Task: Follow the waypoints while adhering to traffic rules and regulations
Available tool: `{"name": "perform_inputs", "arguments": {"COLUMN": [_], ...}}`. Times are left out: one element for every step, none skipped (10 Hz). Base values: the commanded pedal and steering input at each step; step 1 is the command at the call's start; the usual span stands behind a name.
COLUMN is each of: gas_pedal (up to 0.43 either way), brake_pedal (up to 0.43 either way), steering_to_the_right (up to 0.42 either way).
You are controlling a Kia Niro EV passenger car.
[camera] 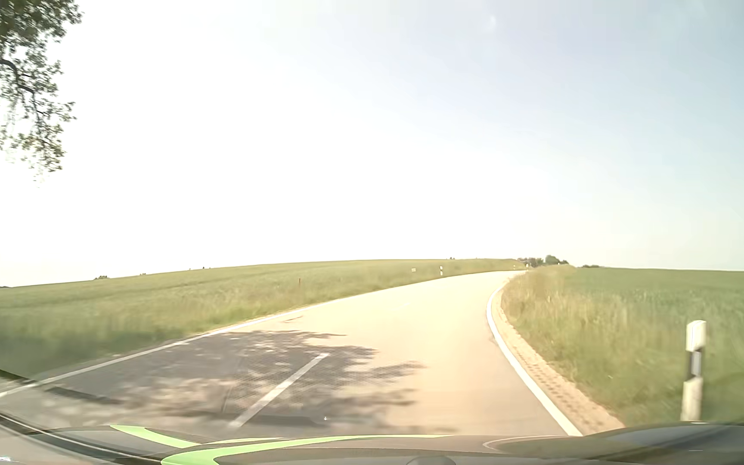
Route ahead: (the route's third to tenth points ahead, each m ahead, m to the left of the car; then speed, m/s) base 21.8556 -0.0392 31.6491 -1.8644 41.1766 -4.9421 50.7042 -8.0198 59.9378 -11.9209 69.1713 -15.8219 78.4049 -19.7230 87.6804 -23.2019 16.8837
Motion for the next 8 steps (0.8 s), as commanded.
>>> {"name": "perform_inputs", "arguments": {"gas_pedal": [0.228, 0.228, 0.248, 0.260, 0.280, 0.287, 0.287, 0.287], "brake_pedal": [0.000, 0.000, 0.000, 0.000, 0.000, 0.000, 0.000, 0.000], "steering_to_the_right": [0.055, 0.054, 0.052, 0.051, 0.051, 0.051, 0.050, 0.050]}}
